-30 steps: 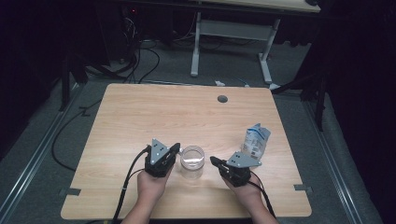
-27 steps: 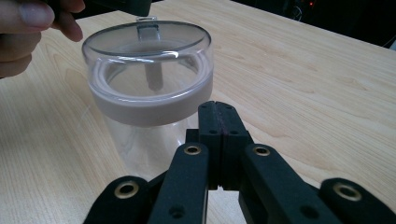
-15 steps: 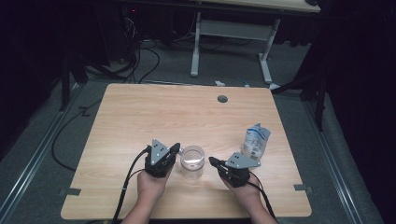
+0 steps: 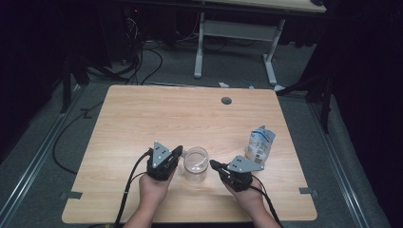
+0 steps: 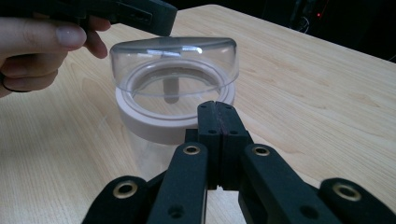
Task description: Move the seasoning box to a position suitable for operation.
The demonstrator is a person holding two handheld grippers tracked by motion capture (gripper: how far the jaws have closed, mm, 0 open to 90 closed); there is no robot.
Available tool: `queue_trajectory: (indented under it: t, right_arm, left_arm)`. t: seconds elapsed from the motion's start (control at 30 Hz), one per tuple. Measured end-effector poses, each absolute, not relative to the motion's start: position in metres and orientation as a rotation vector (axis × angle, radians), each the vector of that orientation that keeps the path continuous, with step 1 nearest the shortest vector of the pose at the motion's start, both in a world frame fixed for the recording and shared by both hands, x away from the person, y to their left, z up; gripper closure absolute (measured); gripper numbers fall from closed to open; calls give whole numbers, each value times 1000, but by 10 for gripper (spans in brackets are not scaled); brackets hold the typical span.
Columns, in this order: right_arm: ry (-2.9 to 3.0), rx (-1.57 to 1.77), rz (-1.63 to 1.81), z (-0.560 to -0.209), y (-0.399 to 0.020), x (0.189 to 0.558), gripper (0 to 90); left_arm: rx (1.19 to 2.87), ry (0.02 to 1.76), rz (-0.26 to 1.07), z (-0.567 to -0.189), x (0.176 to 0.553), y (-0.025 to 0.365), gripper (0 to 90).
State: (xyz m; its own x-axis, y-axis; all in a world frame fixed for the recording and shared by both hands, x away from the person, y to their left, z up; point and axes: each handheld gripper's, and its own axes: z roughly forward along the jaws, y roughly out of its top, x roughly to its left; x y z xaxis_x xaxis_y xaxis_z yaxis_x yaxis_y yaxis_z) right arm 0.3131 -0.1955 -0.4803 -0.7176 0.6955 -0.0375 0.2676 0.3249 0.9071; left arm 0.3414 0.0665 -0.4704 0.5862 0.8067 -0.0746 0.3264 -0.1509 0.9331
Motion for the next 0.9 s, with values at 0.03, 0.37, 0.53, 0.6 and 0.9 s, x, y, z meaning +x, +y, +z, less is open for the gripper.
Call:
queue_trajectory:
  t: [0.03,0.37,0.53,0.6,0.9]
  right_arm:
    - [2175,848,1367,-480,-195,313,898]
    - [2173,841,1377,-479,-191,313,897]
    - [2176,829,1392,-477,-189,312,897]
    - [2177,824,1396,-476,-189,311,897]
    - [2173,814,1394,-473,-187,309,896]
  left_arm:
    - [1731,940,555,-470,341,66,900]
    - [1730,938,551,-471,342,67,900]
    - [1725,937,545,-472,341,68,900]
    - [1707,938,547,-471,338,71,899]
    - [1696,929,503,-483,311,87,899]
